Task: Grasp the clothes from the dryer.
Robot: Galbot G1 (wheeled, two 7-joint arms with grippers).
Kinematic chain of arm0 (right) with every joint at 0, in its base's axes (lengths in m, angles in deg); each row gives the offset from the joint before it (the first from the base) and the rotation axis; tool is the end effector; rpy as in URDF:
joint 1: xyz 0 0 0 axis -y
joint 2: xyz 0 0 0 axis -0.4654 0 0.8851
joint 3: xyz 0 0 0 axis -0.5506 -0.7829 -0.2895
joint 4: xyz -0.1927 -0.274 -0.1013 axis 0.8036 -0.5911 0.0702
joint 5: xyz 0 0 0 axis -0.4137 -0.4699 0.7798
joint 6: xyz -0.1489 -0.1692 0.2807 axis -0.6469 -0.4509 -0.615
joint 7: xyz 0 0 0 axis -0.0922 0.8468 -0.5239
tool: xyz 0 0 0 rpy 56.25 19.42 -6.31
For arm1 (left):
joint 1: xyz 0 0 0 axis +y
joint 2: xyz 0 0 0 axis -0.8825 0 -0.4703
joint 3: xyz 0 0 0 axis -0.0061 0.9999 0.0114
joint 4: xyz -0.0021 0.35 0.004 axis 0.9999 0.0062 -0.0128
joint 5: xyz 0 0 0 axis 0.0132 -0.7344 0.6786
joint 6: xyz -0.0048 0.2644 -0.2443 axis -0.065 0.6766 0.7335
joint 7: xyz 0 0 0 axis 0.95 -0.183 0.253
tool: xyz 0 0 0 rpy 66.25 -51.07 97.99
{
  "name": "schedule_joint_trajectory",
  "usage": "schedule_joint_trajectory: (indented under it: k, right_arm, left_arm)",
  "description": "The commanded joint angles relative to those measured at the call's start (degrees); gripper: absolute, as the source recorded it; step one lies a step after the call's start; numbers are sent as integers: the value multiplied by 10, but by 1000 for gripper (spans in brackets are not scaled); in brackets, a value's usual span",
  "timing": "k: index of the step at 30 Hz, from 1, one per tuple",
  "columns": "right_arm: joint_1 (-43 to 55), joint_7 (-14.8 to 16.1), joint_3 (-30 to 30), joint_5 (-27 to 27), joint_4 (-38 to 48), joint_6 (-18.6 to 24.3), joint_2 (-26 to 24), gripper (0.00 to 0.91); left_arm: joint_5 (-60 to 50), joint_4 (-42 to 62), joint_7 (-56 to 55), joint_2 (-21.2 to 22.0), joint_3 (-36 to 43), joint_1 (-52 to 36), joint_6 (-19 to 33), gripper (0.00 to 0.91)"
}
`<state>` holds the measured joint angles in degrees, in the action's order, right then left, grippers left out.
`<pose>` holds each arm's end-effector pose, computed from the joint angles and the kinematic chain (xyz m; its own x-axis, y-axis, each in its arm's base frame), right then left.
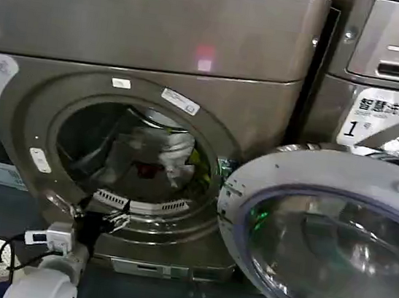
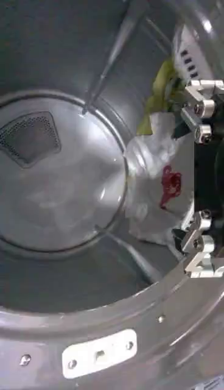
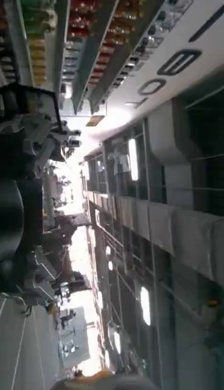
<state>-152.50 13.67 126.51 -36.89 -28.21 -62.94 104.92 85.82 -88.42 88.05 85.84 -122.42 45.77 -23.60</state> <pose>-0.1767 -0.4348 -0.0573 0.0910 0.9249 -0.3693 0.9935 -0.0588 0.0976 0.2222 0.0264 -0.1845 -0.9509 -0.0261 0.3083 0.0022 0.9959 0.0909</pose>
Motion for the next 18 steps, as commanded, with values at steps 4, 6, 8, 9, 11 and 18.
schedule_joint_trajectory:
  k: [4,6,8,9,11,18]
  right_arm:
    - [2,0,-1,0,1,-1,-5,907]
    - [2,0,-2,0,2,-1,-4,907]
    - [3,0,-2,-1,1,-1,-3,907]
    - [3,0,-3,-1,1,0,-3,907]
    - [3,0,-3,-1,1,0,-3,907]
    - [3,0,-2,0,1,0,-2,907]
  left_arm:
    - [-1,2,0,0,3,-2,-28,907]
    - [-1,2,0,0,3,-2,-28,907]
    - [-1,3,0,0,2,-2,-28,907]
    - [-1,3,0,0,2,-2,-28,907]
    - [-1,3,-1,0,1,-2,-28,907]
    - [0,2,-1,1,2,-2,-28,907]
